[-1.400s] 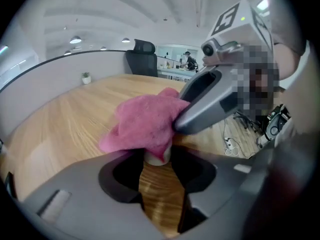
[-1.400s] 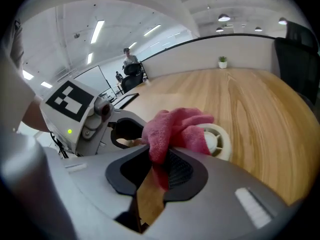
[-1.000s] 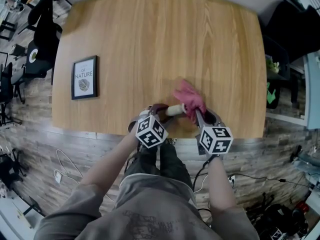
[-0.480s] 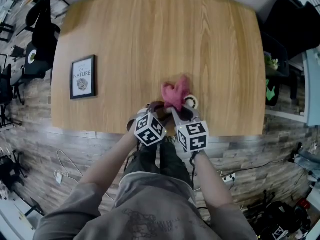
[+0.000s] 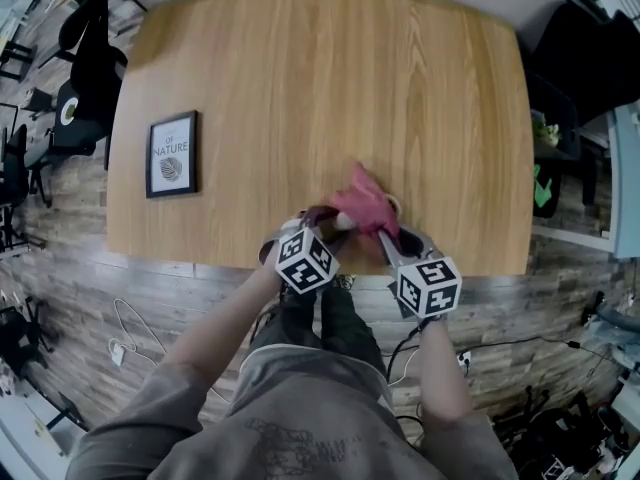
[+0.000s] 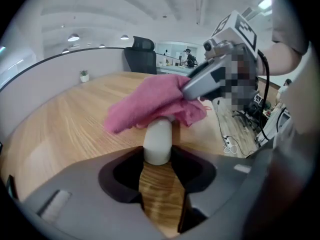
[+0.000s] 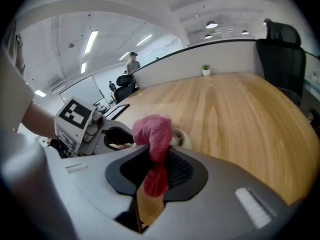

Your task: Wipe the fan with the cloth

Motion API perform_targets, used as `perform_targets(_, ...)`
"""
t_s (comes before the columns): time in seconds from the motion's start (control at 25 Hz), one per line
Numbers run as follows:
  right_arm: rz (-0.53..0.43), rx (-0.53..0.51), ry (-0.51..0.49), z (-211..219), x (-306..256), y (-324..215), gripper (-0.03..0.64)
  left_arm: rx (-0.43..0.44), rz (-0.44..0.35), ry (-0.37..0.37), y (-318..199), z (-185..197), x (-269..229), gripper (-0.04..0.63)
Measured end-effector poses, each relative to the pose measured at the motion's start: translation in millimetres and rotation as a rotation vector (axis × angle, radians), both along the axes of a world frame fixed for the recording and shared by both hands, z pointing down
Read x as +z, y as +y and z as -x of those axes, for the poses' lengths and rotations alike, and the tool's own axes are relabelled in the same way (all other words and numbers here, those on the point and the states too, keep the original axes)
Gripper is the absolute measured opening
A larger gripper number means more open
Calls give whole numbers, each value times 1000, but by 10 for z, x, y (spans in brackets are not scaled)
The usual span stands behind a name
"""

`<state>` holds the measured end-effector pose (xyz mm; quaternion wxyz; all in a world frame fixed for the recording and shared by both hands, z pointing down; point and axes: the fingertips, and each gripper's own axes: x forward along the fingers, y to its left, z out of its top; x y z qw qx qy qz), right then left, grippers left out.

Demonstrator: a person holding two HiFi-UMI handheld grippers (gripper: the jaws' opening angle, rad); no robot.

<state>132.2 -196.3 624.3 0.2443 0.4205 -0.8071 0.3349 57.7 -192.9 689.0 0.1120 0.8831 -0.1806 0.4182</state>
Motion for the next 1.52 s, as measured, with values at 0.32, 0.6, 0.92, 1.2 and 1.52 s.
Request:
perform_targets(0.32, -60, 210, 23, -419, 22, -317, 81, 20, -4, 8, 10, 9, 10, 175)
perform_targets(0.6, -39, 110, 34, 288, 67, -318, 83, -7, -16, 34, -2, 10, -7, 175)
perform_targets(0.92, 86, -91, 9, 833, 204, 52, 83, -8, -12, 34, 5, 15, 7, 175)
perform_targets(1.2, 68, 151, -42, 330, 100, -178, 81, -19, -50, 66, 0, 20, 11, 175)
perform_targets(1.52, 77, 375, -52, -478, -112, -285, 81, -29, -75, 80, 2, 41, 11, 176)
